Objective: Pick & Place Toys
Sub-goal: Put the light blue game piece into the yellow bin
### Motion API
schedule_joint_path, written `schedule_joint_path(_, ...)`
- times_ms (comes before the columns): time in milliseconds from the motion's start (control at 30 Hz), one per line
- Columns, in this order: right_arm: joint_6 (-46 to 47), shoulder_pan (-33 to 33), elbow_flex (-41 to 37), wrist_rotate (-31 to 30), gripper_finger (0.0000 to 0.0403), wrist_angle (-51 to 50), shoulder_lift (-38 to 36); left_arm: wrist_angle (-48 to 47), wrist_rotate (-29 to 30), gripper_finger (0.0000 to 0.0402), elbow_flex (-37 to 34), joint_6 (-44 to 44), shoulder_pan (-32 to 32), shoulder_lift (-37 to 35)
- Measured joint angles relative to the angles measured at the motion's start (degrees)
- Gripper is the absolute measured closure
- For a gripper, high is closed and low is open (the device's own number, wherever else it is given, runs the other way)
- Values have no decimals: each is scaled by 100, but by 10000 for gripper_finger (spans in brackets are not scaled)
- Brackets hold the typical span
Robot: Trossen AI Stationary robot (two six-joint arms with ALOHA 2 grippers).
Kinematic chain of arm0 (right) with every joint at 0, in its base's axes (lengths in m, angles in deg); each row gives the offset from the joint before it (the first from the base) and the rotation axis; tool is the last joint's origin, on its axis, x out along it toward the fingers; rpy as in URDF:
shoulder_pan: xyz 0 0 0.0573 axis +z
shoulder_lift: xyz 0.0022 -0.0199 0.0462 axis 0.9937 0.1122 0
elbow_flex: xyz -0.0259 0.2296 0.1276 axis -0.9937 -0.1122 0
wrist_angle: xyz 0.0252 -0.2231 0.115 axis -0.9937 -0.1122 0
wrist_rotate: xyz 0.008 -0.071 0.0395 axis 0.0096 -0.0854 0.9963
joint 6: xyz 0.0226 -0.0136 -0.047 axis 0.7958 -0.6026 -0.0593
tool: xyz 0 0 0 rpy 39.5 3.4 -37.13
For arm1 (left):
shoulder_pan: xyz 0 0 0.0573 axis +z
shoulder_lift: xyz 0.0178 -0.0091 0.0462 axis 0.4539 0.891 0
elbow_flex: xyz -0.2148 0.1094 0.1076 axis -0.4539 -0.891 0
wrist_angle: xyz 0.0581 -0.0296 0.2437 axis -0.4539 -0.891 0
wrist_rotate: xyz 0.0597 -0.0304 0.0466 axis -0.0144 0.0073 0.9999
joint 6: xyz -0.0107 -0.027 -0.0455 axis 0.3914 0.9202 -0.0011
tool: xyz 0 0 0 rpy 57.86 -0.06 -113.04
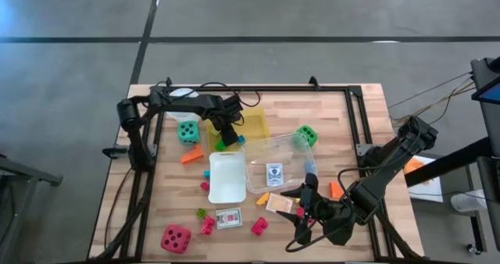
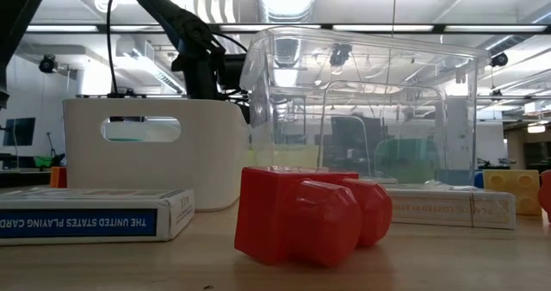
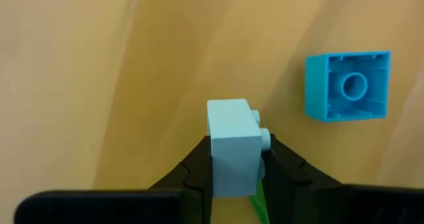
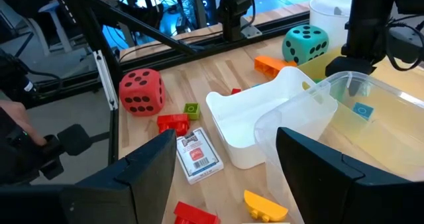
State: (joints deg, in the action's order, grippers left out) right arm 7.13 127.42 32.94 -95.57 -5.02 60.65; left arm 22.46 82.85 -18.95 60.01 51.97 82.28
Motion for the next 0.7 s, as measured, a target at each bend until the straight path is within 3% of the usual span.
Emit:
schedule_joint_path(500, -2, 1, -1, 0, 147, 0, 0, -2, -5, 323, 6, 34, 0, 0)
schedule_joint_path(700, -1, -1, 0, 0, 147, -1, 0, -2, -6, 253, 6, 39, -26, 0)
